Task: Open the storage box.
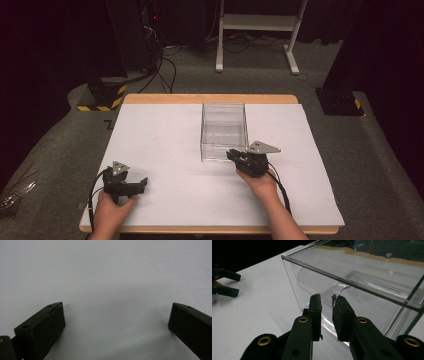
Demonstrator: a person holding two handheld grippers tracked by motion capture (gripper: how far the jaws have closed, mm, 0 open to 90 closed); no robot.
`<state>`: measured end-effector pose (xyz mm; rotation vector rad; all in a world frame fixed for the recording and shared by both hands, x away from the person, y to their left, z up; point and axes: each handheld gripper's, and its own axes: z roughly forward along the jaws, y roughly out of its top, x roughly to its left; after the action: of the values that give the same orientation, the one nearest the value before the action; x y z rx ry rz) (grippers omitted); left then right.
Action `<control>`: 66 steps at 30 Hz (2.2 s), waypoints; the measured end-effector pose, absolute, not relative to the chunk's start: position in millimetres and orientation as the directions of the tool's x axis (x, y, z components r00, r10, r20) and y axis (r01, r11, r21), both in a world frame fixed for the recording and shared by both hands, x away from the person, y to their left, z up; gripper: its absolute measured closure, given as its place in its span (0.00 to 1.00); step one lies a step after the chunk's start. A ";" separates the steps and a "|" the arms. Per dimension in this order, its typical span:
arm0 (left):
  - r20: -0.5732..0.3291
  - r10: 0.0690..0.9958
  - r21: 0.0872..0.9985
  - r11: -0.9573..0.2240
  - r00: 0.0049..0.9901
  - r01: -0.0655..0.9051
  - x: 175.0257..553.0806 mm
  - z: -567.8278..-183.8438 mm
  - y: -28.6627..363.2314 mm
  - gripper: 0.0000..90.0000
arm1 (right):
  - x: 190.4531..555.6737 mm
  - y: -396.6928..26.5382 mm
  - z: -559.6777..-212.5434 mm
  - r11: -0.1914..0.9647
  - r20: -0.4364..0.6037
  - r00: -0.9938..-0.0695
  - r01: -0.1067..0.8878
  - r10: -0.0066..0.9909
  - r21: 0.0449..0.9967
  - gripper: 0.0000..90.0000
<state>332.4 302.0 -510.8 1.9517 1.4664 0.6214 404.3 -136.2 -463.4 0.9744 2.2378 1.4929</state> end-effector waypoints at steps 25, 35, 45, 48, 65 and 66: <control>0.007 0.961 0.712 -0.198 0.276 0.673 332.4 -510.8 302.0 0.01 | 409.2 -141.1 -466.0 0.217 0.186 -0.771 0.388 0.610 0.896 0.86; 0.007 0.961 0.713 -0.198 0.275 0.673 332.3 -510.8 302.0 0.01 | 400.6 -146.0 -466.0 0.229 0.178 -0.792 0.371 0.583 0.900 0.89; 0.008 0.961 0.713 -0.198 0.275 0.673 332.3 -510.8 302.0 0.01 | 394.6 -150.4 -464.7 0.239 0.167 -0.811 0.352 0.560 0.905 0.91; 0.007 0.961 0.713 -0.198 0.275 0.673 332.3 -510.8 302.0 0.01 | 392.3 -151.3 -465.2 0.237 0.171 -0.813 0.353 0.557 0.905 0.91; 0.007 0.961 0.713 -0.198 0.275 0.673 332.3 -510.8 302.0 0.01 | 373.4 -153.5 -466.9 0.223 0.183 -0.824 0.348 0.536 0.911 0.93; 0.007 0.961 0.713 -0.198 0.275 0.673 332.3 -510.8 302.0 0.01 | 371.9 -153.8 -466.7 0.224 0.183 -0.825 0.347 0.534 0.911 0.93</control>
<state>332.3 302.0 -510.8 1.9510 1.4661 0.6223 371.9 -153.8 -466.7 0.8448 2.3203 1.6556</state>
